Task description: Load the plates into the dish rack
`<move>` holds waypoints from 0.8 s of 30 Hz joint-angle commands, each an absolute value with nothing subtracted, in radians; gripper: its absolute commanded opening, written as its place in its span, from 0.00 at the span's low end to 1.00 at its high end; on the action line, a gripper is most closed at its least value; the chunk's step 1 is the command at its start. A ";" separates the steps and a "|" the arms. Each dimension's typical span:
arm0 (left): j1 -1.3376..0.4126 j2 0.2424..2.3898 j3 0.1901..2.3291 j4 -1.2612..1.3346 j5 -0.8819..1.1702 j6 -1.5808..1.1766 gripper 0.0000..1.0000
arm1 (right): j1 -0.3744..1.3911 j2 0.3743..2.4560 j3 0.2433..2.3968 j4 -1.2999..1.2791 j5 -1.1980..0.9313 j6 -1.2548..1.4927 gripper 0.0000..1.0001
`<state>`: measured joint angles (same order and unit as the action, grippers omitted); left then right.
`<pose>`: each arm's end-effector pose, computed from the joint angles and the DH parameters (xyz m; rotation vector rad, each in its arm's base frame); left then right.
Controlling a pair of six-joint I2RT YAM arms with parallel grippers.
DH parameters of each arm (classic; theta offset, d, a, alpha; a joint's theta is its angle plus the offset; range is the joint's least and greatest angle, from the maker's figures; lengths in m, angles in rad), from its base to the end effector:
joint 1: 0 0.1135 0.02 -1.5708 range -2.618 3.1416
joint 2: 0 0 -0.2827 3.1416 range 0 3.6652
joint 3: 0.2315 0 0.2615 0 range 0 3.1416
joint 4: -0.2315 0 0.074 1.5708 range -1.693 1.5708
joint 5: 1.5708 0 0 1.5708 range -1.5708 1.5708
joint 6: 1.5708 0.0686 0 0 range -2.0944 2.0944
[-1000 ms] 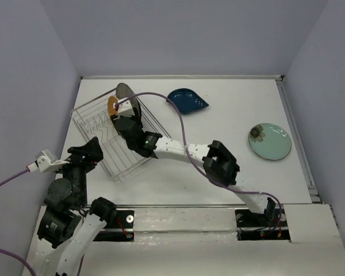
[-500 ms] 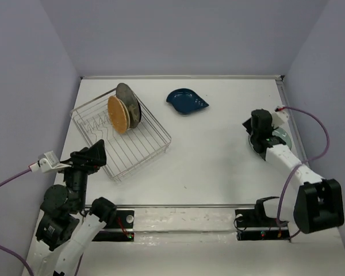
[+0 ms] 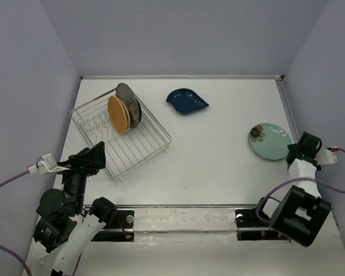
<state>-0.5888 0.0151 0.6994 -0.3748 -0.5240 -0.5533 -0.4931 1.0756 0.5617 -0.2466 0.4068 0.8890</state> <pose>0.0388 0.0154 0.3658 -0.4368 1.2579 -0.6433 0.1951 -0.1357 0.1949 1.5954 1.6150 -0.2666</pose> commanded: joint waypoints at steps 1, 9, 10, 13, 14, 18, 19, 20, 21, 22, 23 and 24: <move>-0.603 -0.046 0.696 -0.328 -0.531 -0.537 0.99 | -0.609 1.098 0.542 -0.239 0.295 0.793 0.73; -0.630 -0.063 0.696 -0.327 -0.538 -0.535 0.99 | -0.620 1.251 0.561 -0.141 0.009 0.630 0.74; -0.632 -0.066 0.698 -0.327 -0.541 -0.534 0.99 | -0.620 1.276 0.566 -0.141 0.009 0.630 0.74; -0.635 -0.069 0.699 -0.334 -0.557 -0.534 0.99 | -0.630 1.348 0.580 -0.132 -0.044 0.623 0.70; -0.638 -0.069 0.699 -0.336 -0.561 -0.534 0.99 | -0.630 1.359 0.584 -0.123 -0.072 0.620 0.67; -0.641 -0.066 0.699 -0.331 -0.561 -0.532 0.99 | -0.630 1.468 0.604 -0.077 -0.257 0.617 0.34; -0.641 -0.064 0.701 -0.333 -0.563 -0.532 0.99 | -0.630 1.506 0.606 -0.072 -0.282 0.612 0.29; -0.641 -0.064 0.701 -0.334 -0.566 -0.532 0.99 | -0.630 1.508 0.600 -0.066 -0.293 0.614 0.27; -0.643 -0.063 0.701 -0.336 -0.566 -0.534 0.99 | -0.630 1.502 0.588 -0.040 -0.301 0.621 0.28; -0.643 -0.058 0.701 -0.336 -0.565 -0.534 0.99 | -0.630 1.493 0.578 -0.029 -0.302 0.618 0.30; -0.643 -0.057 0.701 -0.336 -0.565 -0.534 0.99 | -0.630 1.488 0.575 -0.023 -0.313 0.614 0.32; -0.644 -0.054 0.701 -0.336 -0.561 -0.534 0.99 | -0.630 1.491 0.577 -0.021 -0.346 0.598 0.39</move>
